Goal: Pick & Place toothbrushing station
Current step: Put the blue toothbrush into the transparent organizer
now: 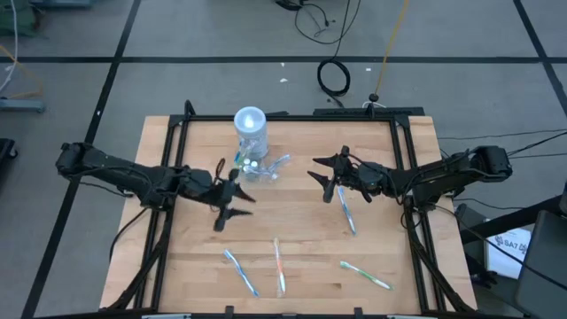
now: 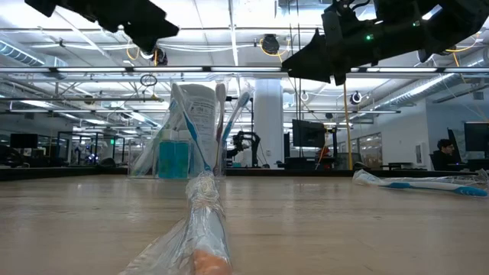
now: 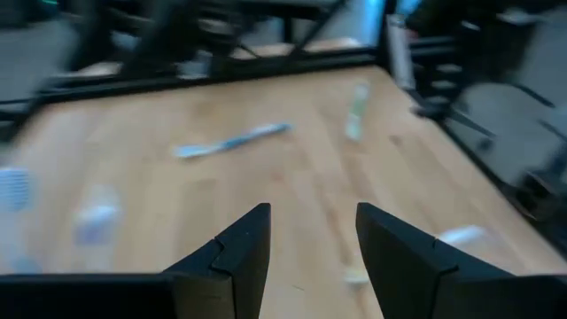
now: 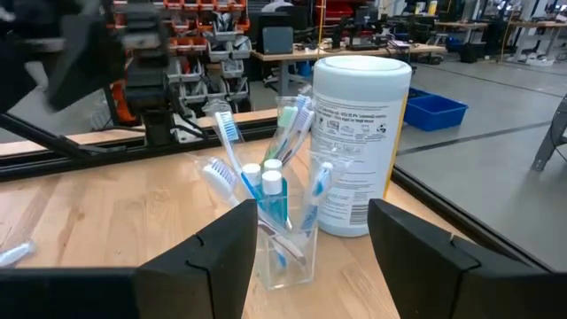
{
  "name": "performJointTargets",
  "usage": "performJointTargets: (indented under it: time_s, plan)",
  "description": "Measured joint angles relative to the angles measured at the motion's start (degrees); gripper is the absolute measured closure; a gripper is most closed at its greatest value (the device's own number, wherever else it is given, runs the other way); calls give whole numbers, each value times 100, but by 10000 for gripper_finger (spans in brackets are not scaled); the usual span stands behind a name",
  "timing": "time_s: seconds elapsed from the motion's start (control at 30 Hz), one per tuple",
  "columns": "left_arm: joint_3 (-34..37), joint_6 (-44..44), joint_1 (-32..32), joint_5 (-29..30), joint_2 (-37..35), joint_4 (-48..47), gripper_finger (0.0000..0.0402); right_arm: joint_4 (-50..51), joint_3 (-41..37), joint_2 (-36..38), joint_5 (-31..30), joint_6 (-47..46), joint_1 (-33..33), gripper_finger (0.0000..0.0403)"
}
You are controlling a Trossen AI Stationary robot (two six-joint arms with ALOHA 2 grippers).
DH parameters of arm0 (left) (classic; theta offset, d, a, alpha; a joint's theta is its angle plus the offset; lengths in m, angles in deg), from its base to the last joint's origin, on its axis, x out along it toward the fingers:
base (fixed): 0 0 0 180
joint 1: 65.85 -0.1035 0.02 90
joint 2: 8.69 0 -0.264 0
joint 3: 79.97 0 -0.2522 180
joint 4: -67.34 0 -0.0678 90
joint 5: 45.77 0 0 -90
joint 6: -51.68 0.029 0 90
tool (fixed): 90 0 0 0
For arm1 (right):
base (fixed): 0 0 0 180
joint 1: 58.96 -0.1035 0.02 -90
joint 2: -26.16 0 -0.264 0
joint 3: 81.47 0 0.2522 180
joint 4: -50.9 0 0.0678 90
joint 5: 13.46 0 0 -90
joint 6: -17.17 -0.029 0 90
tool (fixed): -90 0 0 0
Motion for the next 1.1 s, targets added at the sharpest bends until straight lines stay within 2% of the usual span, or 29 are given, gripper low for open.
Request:
performJointTargets:
  time_s: [0.27,0.4,0.5,0.63,0.77,0.9,1.1]
  plan:
    - [0,-44,782,-234,675,-291,227,-39,0,0,0,13,8,195]
    - [2,-748,1249,-236,1269,-493,227,-42,0,0,-2,13,13,195]
    - [2,-1702,1565,-236,1679,-478,227,-48,0,0,-7,15,14,195]
    - [2,-3858,1843,-428,1953,-482,227,-215,0,0,-9,19,63,195]
    - [2,-5476,1984,-663,1999,-495,227,-399,0,0,-11,19,171,195]
    - [2,-6634,2157,-685,1997,-523,227,-567,0,0,-17,17,317,195]
    - [2,-7804,2491,-697,2001,-515,227,-578,0,0,-16,18,604,195]
